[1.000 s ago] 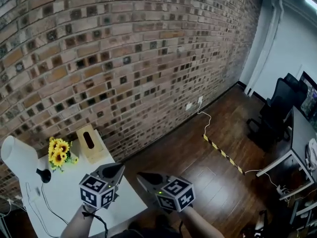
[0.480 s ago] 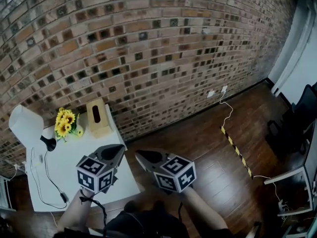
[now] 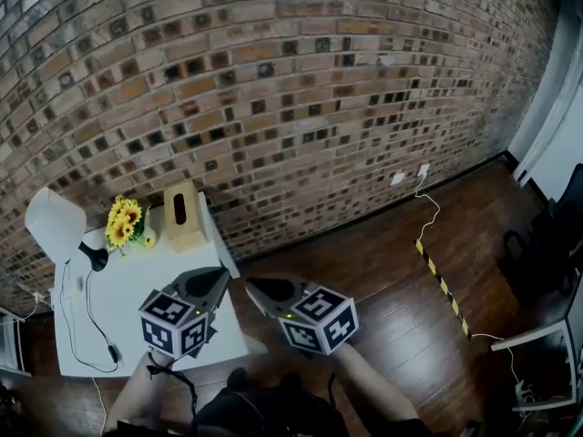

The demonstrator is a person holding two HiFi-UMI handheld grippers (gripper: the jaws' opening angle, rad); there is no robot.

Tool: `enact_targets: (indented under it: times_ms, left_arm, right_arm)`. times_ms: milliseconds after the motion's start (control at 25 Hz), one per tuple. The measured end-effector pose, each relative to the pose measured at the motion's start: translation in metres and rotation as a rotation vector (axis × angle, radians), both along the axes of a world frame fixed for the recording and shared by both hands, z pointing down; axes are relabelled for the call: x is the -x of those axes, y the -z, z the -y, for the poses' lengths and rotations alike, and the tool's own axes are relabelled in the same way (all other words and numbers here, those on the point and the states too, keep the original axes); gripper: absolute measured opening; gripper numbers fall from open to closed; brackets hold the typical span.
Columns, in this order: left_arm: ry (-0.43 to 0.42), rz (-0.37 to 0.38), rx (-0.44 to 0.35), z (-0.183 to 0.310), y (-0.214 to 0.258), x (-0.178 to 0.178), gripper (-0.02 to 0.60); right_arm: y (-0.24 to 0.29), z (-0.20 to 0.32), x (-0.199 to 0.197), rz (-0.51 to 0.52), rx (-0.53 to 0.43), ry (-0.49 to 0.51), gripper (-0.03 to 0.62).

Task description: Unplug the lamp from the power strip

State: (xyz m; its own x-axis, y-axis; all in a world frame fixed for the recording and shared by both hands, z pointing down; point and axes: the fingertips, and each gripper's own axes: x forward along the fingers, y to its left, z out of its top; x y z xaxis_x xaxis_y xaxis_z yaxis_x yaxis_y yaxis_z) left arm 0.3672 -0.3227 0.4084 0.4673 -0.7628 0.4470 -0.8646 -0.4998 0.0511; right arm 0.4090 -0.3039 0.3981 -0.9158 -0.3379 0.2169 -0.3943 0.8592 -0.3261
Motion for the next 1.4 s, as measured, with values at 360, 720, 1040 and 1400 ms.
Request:
enact_targets:
  times_ms: [360, 720, 1040, 1400]
  left_arm:
    - [-0.074, 0.018, -0.02, 0.004, 0.006, -0.052, 0.023]
    - [-0.193, 0.047, -0.003, 0.006, -0.004, -0.105, 0.023]
    - [-0.289, 0.024, 0.018, 0.013, -0.014, -0.13, 0.023]
    - [-0.327, -0.064, 0.03, 0.035, -0.014, -0.118, 0.023]
  right_arm:
    - [-0.006, 0.0, -0.053, 0.009, 0.014, -0.071, -0.003]
    - [-0.009, 0.006, -0.105, 0.036, 0.02, -0.196, -0.003]
    - [-0.02, 0.008, -0.129, 0.01, 0.053, -0.298, -0.003]
    - [-0.019, 0.022, -0.115, -0.097, 0.043, -0.349, -0.005]
